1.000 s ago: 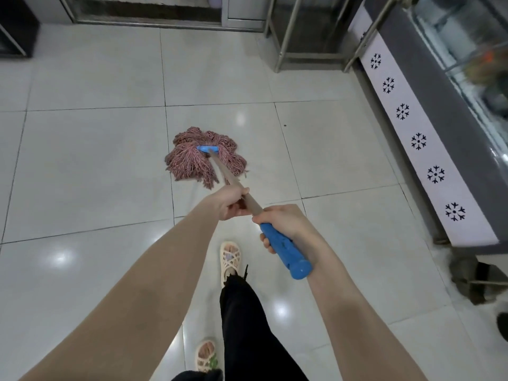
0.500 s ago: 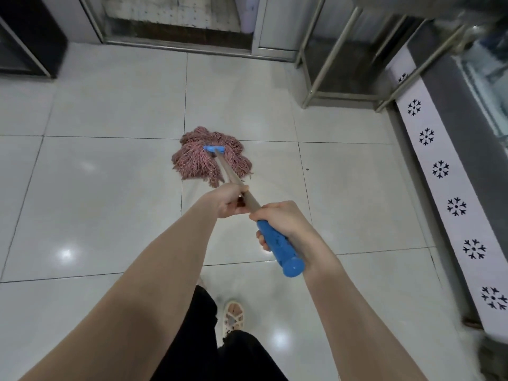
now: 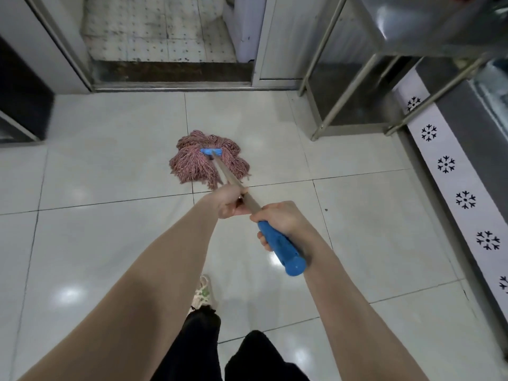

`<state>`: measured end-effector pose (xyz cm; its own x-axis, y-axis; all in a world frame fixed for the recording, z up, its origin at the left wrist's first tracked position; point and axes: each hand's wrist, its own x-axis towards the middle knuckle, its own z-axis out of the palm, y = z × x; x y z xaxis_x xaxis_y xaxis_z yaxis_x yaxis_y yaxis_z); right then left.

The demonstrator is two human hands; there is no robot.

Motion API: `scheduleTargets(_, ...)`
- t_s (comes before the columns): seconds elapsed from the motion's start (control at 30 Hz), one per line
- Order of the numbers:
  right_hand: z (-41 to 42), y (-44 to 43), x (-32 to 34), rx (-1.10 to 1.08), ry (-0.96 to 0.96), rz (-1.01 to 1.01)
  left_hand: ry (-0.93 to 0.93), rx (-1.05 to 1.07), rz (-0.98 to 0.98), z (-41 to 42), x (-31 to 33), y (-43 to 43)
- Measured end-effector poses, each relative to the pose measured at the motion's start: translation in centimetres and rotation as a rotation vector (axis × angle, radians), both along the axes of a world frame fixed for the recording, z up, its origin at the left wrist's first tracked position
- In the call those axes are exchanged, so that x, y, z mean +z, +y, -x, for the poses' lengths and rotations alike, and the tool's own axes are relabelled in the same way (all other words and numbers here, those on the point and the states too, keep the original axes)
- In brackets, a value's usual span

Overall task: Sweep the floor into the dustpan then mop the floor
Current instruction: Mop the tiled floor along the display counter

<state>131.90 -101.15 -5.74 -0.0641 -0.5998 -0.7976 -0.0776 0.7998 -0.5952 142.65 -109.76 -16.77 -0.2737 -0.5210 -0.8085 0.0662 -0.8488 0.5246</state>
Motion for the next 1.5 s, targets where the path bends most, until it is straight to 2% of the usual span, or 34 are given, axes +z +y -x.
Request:
scheduleTargets(0.2,-4.1,-10.0,0.0,-0.030,-0.030,0.033,-0.027,-0.043,0.011,-3.6,-0.1,-10.6)
scheduleTargets(0.37,-6.6,-17.1,-0.9,-0.044,-0.032,-0.014,-0.048,-0.059,-0.004,-6.0,-1.4,-17.9)
scheduleTargets(0.67,-5.8,-28.9,-1.1,-0.036,-0.044,-0.013,-0.050,-0.060,0.006,-5.6,-1.8,-29.5)
scheduleTargets(0.9,2.0,-32.2,0.3,-0.094,0.053,-0.016,-0.016,0.024,-0.014,2.0,-2.4,-33.2)
scheduleTargets(1.03,5.8,-32.4,0.9,-0.174,0.117,-0.037,0.004,-0.066,-0.023,7.2,-2.5,-34.3)
scheduleTargets(1.2,9.0,-31.4,1.5,-0.386,0.166,-0.018,0.069,-0.244,-0.048,14.2,-1.9,-35.0)
scheduleTargets(1.33,9.9,-32.1,0.4,-0.572,0.165,-0.010,0.083,-0.438,-0.038,18.7,-1.6,-35.8)
scheduleTargets(1.5,10.6,-33.3,0.5,-0.696,0.109,0.038,0.048,-0.515,0.051,20.2,-0.3,-37.2)
